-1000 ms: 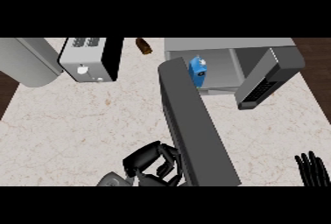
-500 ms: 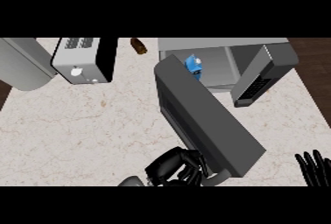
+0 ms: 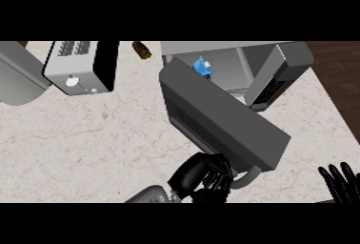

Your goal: Pick up the milk, place it into the microwave and close the microwave

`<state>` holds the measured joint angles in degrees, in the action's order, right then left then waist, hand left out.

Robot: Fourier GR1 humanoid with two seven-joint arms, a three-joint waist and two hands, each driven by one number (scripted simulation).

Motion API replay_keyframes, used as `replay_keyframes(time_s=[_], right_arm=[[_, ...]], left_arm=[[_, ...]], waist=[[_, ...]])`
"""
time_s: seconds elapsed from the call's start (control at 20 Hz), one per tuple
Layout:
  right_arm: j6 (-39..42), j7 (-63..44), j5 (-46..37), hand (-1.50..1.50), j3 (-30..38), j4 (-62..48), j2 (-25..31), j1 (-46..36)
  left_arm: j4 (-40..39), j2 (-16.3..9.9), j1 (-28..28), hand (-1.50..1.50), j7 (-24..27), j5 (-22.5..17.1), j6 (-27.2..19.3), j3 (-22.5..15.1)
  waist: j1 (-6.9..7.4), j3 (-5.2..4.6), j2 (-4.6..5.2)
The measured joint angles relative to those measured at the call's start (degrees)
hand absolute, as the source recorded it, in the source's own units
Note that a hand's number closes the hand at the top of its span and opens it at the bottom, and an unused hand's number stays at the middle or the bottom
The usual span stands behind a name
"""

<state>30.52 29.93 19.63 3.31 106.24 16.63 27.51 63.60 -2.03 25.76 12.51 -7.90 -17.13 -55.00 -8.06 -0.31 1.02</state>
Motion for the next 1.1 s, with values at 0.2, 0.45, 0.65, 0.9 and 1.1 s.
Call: replay_keyframes(time_s=[0.2,0.45,0.65,0.9,1.1], right_arm=[[0.38,-2.47,1.32,-1.50,-1.12,3.41,0.65,0.14],[-0.25,-5.42,3.17,-1.50,-1.75,7.05,1.01,0.57],[-0.84,-7.69,4.69,-1.50,-1.69,9.48,1.63,1.05],[-1.88,-10.38,6.69,-1.50,-1.47,11.78,2.29,0.73],[-2.33,-12.17,7.83,-1.50,-1.47,13.27,2.93,0.63]], left_arm=[[-0.52,0.42,3.27,1.50,0.20,-4.01,-5.01,-0.91],[-1.67,1.26,8.90,1.50,0.84,-8.93,-9.65,-0.42],[-4.05,1.63,13.45,1.50,1.36,-12.55,-12.42,0.60],[-7.33,1.86,18.70,1.50,2.23,-17.21,-14.09,1.96],[-10.46,2.04,21.87,1.50,3.30,-20.95,-14.32,3.37]], waist=[[-1.11,-0.07,0.37],[-2.45,-0.08,0.66],[-3.27,-0.04,0.97],[-4.23,0.01,1.48],[-5.09,0.04,1.97]])
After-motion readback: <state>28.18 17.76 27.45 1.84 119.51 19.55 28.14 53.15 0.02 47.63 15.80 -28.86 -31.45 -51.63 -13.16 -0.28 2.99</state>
